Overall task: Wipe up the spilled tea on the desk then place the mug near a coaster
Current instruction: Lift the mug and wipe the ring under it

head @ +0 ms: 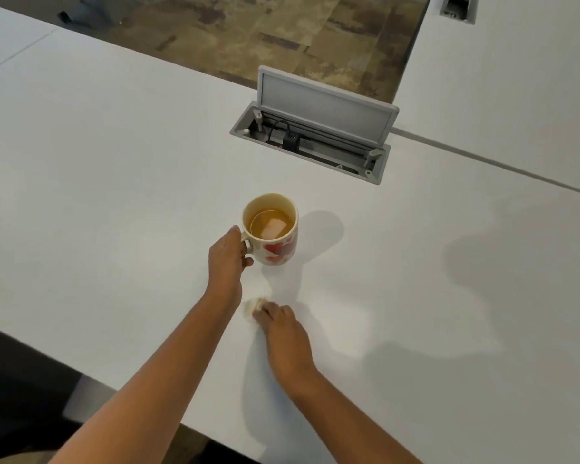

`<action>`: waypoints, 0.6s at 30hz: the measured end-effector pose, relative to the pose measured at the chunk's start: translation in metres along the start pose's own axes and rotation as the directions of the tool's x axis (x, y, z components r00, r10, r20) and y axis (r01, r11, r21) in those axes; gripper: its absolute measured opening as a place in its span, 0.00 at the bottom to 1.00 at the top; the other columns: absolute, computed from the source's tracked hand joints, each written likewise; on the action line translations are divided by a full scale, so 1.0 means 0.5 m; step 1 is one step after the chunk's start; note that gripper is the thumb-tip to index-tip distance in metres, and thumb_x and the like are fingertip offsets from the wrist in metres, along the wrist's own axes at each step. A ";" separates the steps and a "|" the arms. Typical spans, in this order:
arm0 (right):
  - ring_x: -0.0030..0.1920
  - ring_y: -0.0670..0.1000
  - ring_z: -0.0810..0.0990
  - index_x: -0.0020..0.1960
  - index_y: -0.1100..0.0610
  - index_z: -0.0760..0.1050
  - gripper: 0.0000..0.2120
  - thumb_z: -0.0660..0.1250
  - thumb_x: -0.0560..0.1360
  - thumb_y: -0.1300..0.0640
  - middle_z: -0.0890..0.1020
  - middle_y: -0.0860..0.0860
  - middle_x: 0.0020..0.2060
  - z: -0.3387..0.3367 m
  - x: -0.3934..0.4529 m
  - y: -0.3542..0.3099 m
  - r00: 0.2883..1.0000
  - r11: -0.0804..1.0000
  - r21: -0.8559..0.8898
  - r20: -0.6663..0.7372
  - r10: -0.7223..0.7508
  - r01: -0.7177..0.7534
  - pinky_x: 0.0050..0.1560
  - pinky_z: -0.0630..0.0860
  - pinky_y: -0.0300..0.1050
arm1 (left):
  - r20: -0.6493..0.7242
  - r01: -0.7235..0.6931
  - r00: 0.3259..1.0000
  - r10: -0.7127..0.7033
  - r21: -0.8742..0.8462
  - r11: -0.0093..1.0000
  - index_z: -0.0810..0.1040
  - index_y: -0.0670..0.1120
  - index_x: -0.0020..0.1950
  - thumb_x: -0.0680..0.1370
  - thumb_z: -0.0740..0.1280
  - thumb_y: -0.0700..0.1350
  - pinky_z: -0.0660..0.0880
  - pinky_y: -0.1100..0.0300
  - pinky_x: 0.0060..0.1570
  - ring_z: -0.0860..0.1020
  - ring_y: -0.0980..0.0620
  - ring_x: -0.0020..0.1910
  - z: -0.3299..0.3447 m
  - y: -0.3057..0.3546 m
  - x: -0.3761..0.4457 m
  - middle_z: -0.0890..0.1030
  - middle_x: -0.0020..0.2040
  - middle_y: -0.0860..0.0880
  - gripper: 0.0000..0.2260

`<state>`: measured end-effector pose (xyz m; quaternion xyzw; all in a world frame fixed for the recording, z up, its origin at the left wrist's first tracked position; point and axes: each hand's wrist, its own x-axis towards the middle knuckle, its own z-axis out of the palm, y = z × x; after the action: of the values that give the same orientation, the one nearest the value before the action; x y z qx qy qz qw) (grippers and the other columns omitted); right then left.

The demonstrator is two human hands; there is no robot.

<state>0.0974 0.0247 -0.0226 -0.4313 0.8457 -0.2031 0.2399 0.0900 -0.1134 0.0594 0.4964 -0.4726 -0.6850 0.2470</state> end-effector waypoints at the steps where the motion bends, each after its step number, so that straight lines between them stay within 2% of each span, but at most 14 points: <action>1: 0.61 0.56 0.70 0.66 0.55 0.67 0.20 0.57 0.76 0.65 0.71 0.53 0.64 -0.007 -0.010 0.024 0.999 0.996 -0.075 -0.006 -0.038 0.038 0.57 0.73 0.51 | 0.001 0.008 1.000 -0.008 -0.002 1.000 0.70 0.43 0.39 0.78 0.56 0.45 0.68 0.59 0.36 0.66 0.52 0.35 0.000 -0.004 0.002 0.66 0.33 0.49 0.10; 3: 0.61 0.55 0.72 0.67 0.53 0.68 0.21 0.60 0.74 0.64 0.72 0.50 0.65 -0.040 -0.026 0.094 0.995 0.986 -0.166 -0.093 -0.047 0.031 0.56 0.75 0.48 | 0.000 0.028 1.000 -0.028 0.003 1.000 0.70 0.44 0.38 0.78 0.56 0.45 0.69 0.59 0.36 0.67 0.52 0.35 0.002 -0.011 0.009 0.67 0.34 0.48 0.11; 6: 0.60 0.55 0.71 0.65 0.54 0.70 0.22 0.58 0.74 0.69 0.73 0.53 0.63 -0.135 -0.036 0.221 0.946 0.966 -0.065 -0.229 0.230 -0.250 0.57 0.71 0.51 | 0.013 0.037 0.999 -0.037 0.022 0.999 0.72 0.45 0.38 0.79 0.55 0.45 0.70 0.60 0.37 0.69 0.52 0.36 0.009 -0.022 0.015 0.69 0.35 0.48 0.12; 8: 0.57 0.58 0.71 0.64 0.55 0.71 0.21 0.56 0.74 0.70 0.73 0.56 0.59 -0.206 -0.060 0.305 0.856 0.889 -0.074 -0.317 0.409 -0.452 0.54 0.71 0.52 | 0.029 0.038 0.999 -0.039 0.021 0.999 0.71 0.46 0.37 0.79 0.55 0.45 0.70 0.59 0.37 0.68 0.52 0.36 0.014 -0.030 0.016 0.68 0.34 0.49 0.12; 10: 0.53 0.63 0.73 0.63 0.59 0.72 0.20 0.56 0.74 0.71 0.74 0.61 0.56 -0.255 -0.111 0.375 0.754 0.792 -0.115 -0.413 0.510 -0.599 0.49 0.72 0.54 | 0.038 0.045 0.998 -0.046 0.033 0.998 0.71 0.46 0.37 0.79 0.55 0.45 0.70 0.59 0.38 0.69 0.52 0.37 0.018 -0.036 0.020 0.68 0.34 0.49 0.12; 12: 0.50 0.66 0.73 0.60 0.63 0.73 0.17 0.57 0.74 0.71 0.74 0.65 0.53 -0.279 -0.173 0.416 0.638 0.699 -0.045 -0.454 0.622 -0.713 0.45 0.72 0.56 | 0.039 0.053 0.998 -0.054 0.032 0.998 0.70 0.46 0.37 0.79 0.55 0.45 0.70 0.59 0.38 0.68 0.51 0.37 0.023 -0.042 0.025 0.68 0.34 0.49 0.12; 15: 0.46 0.66 0.75 0.56 0.64 0.72 0.11 0.61 0.74 0.67 0.72 0.66 0.53 -0.288 -0.243 0.442 0.478 0.563 0.100 -0.421 0.771 -0.820 0.45 0.73 0.55 | 0.036 0.059 0.997 -0.061 0.039 0.997 0.70 0.47 0.36 0.78 0.55 0.45 0.70 0.60 0.38 0.69 0.52 0.37 0.026 -0.051 0.032 0.68 0.34 0.49 0.12; 18: 0.38 0.60 0.73 0.54 0.61 0.71 0.12 0.67 0.71 0.62 0.71 0.64 0.52 -0.279 -0.280 0.437 0.369 0.467 0.289 -0.333 0.868 -0.836 0.43 0.71 0.50 | 0.014 0.086 0.996 -0.086 0.024 0.996 0.70 0.47 0.36 0.78 0.56 0.45 0.70 0.60 0.38 0.68 0.52 0.37 0.019 -0.060 0.039 0.68 0.34 0.49 0.11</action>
<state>-0.0500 0.2787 0.0015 0.1330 0.9677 -0.1706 0.1294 0.0778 -0.1124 0.0246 0.5141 -0.4605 -0.6930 0.2081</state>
